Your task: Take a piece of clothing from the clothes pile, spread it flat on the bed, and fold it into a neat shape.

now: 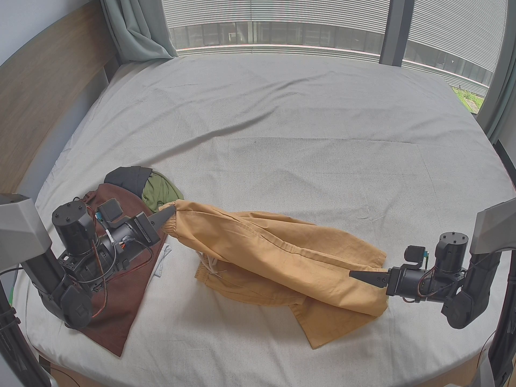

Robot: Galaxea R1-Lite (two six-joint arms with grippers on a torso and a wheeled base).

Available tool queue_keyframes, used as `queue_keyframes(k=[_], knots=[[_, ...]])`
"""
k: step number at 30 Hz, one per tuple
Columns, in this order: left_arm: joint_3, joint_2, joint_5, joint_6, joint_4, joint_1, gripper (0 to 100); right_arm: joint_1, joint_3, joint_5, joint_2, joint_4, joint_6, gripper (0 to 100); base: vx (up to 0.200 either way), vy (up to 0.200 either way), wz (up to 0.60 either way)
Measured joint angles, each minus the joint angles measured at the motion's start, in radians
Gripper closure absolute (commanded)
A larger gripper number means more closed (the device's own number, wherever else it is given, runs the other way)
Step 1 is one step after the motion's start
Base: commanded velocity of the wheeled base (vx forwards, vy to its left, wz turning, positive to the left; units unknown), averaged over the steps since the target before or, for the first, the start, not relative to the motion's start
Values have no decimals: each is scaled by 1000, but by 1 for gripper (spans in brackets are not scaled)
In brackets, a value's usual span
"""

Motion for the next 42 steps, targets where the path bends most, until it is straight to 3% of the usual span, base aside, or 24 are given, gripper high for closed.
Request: queue_keyframes(k=[6, 7, 15, 30, 42], knots=[[0, 0, 0, 0, 0, 0, 100, 3, -12, -4, 3, 0, 0, 0, 0, 0, 0], [0, 0, 0, 0, 0, 0, 100, 3, -13, -9, 5, 0, 0, 100, 0, 0, 0], [1, 0, 0, 0, 0, 0, 100, 25, -24, -74, 10, 0, 0, 100, 0, 0, 0], [-12, -15, -6, -3, 0, -2, 100, 32, -22, -76, -104, 1, -1, 100, 0, 0, 0], [-20, -61, -13, 3, 0, -11, 100, 50, -25, -73, -291, 3, 71, 100, 0, 0, 0]])
